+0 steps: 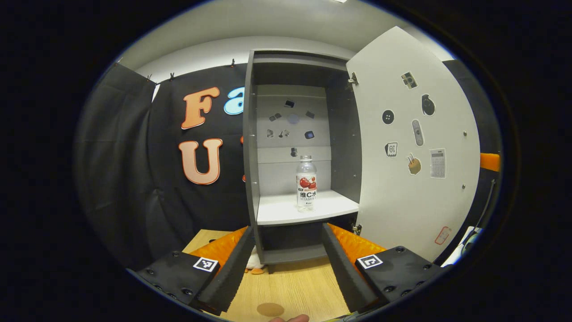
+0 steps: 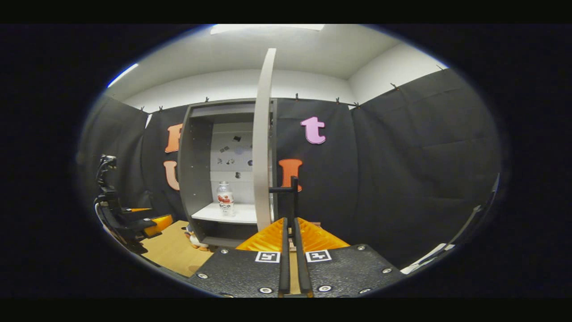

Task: Open the cabinet door with the right hand, grasp the bottle in the cabinet with the left hand and place it on the coaster, then close the cabinet door with the right hand.

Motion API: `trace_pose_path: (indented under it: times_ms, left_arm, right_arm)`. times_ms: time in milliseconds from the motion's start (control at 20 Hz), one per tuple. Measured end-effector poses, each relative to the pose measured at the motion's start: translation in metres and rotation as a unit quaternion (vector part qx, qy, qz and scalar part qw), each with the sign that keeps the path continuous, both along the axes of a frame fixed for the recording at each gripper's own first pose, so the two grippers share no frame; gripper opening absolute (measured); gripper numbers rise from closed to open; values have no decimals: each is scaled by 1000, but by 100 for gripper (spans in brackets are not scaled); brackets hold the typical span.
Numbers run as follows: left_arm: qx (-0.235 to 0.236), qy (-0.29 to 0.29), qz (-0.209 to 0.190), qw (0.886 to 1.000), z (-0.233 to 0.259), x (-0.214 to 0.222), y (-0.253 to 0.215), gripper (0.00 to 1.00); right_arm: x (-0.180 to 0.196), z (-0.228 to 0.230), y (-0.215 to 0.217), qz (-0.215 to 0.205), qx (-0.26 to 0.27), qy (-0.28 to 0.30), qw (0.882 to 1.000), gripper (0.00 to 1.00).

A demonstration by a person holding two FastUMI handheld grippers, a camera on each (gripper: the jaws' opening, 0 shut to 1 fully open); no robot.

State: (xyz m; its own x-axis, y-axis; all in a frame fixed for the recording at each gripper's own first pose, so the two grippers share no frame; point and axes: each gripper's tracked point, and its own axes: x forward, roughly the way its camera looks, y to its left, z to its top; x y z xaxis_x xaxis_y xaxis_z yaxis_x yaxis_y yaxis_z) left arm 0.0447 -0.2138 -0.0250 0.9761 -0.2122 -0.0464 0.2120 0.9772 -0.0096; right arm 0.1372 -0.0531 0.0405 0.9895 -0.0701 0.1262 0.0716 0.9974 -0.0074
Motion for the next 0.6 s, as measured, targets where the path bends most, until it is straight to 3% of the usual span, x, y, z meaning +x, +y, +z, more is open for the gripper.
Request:
trace_pose_path:
  times_ms: [400, 450, 500, 550, 600]
  left_arm:
    - [-1, -29, -51, 998, 12, 92, -34, 97]
    - [-3, -29, -54, 998, 11, 105, -37, 99]
    - [-7, -27, -60, 998, 9, 118, -43, 97]
    - [-10, -24, -66, 997, 8, 131, -49, 97]
    - [-12, -24, -69, 997, 6, 143, -53, 97]
  right_arm:
    - [-1, 10, 31, -3, -6, -22, 1000, 6]
    - [0, 9, 39, 5, -2, -20, 1000, 0]
    - [2, 6, 45, 10, 3, -16, 1000, 17]
    - [4, 3, 51, 14, 6, -10, 1000, 7]
    - [6, 0, 53, 13, 8, -5, 1000, 7]
